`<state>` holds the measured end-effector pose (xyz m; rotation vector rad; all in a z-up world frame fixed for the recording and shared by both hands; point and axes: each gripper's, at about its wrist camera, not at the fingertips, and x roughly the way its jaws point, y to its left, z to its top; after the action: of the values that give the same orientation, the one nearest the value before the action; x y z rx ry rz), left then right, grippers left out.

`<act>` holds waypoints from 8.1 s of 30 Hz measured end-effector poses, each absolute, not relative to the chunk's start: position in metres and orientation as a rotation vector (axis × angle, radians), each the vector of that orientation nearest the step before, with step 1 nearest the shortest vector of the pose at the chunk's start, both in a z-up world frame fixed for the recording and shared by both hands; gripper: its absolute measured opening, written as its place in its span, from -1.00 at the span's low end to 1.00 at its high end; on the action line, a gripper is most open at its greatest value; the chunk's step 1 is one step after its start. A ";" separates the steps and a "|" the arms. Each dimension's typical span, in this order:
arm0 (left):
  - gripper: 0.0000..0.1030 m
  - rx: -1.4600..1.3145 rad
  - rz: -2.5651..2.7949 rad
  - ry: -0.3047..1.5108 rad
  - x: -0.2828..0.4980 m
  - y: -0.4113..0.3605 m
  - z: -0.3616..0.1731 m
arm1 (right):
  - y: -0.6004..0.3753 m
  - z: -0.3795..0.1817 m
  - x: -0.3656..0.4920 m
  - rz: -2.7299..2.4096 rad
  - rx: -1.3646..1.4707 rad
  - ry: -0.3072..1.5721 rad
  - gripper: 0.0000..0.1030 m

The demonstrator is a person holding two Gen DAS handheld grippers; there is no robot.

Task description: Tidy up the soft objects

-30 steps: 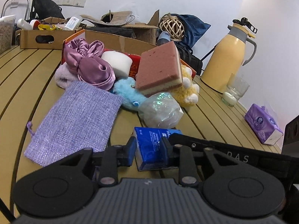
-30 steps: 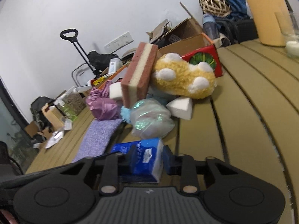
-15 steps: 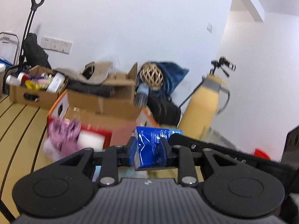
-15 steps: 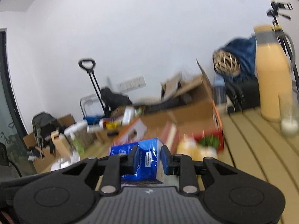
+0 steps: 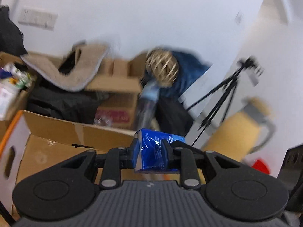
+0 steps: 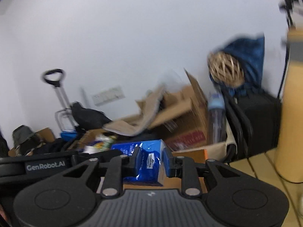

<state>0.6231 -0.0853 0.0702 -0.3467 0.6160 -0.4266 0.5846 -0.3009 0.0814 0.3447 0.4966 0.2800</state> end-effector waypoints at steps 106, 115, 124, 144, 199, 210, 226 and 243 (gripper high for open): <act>-0.86 -0.313 -0.318 0.443 0.159 0.129 -0.004 | -0.092 -0.027 0.185 0.489 0.223 0.431 -0.81; -0.87 -0.259 -0.499 0.280 0.291 0.068 0.079 | -0.161 0.042 0.278 0.441 0.164 0.304 -0.81; -0.87 -0.223 -0.475 0.433 0.540 0.052 0.115 | -0.161 0.103 0.544 0.504 0.170 0.515 -0.82; -0.20 -0.115 -0.323 0.637 0.639 0.080 0.070 | -0.109 0.003 0.726 0.378 0.154 0.963 -0.02; 0.54 -0.056 -0.114 0.413 0.279 0.133 0.000 | -0.157 0.006 0.230 0.351 0.141 0.443 0.23; 0.50 -0.161 -0.313 0.652 0.394 0.158 -0.050 | -0.054 -0.045 0.342 0.385 0.247 0.548 0.01; -0.81 -0.260 -0.426 0.541 0.338 0.107 -0.020 | -0.109 -0.036 0.351 0.486 0.387 0.595 -0.80; -0.81 -0.212 -0.596 0.430 0.340 -0.007 0.055 | -0.244 0.039 0.304 0.474 0.282 0.443 -0.80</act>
<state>0.3401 -0.0074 0.0550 -0.2120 0.4301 -0.5957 0.3041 -0.2442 0.0386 0.2823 0.4427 0.4737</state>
